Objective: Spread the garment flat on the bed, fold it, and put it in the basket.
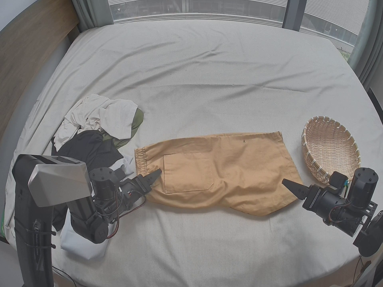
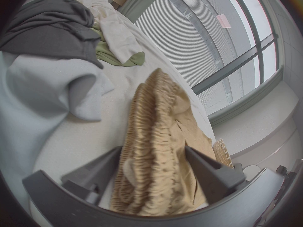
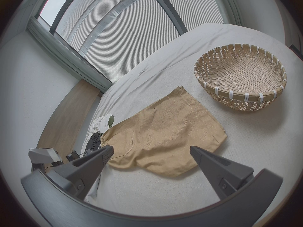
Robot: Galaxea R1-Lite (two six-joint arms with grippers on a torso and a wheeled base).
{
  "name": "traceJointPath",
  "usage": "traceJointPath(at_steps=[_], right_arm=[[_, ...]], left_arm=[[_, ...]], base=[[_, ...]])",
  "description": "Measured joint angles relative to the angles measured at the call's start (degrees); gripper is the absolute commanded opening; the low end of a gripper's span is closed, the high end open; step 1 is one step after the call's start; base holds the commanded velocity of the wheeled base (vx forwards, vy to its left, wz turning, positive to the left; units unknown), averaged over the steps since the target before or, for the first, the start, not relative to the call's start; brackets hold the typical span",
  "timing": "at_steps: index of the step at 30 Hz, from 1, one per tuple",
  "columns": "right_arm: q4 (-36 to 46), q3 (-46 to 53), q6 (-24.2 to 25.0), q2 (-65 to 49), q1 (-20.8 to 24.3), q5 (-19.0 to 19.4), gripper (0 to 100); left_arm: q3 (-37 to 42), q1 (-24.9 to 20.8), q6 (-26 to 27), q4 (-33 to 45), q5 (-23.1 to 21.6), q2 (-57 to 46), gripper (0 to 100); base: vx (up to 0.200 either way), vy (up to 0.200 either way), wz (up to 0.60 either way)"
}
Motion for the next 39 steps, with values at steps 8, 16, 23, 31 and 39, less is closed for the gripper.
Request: traceJointPath(at_steps=[8, 16, 23, 31, 39], right_arm=[[0.00, 0.09, 0.02, 0.02, -0.06, 0.05, 100], [-1.16, 0.11, 0.10, 1.54, -0.11, 0.09, 100], [-10.00, 0.63, 0.21, 6.50, -0.12, 0.20, 100], [-13.20, 1.99, 2.02, 9.95, 1.67, 1.91, 100], [-13.25, 2.23, 2.12, 9.84, 2.94, 1.96, 100]], left_arm=[[3.16, -0.02, -2.60, 0.02, -0.68, -2.54, 0], [11.54, 1.63, -3.77, 2.27, -3.10, -11.72, 0], [17.85, 8.17, -2.77, 6.49, -5.42, -19.82, 0], [19.31, 13.96, -0.55, 11.26, -6.62, -24.26, 0], [19.01, 9.33, -0.57, 11.00, -6.62, -26.81, 0]], base=[[0.000, 0.000, 0.00], [0.000, 0.000, 0.00], [0.000, 0.000, 0.00], [0.000, 0.000, 0.00], [0.000, 0.000, 0.00]])
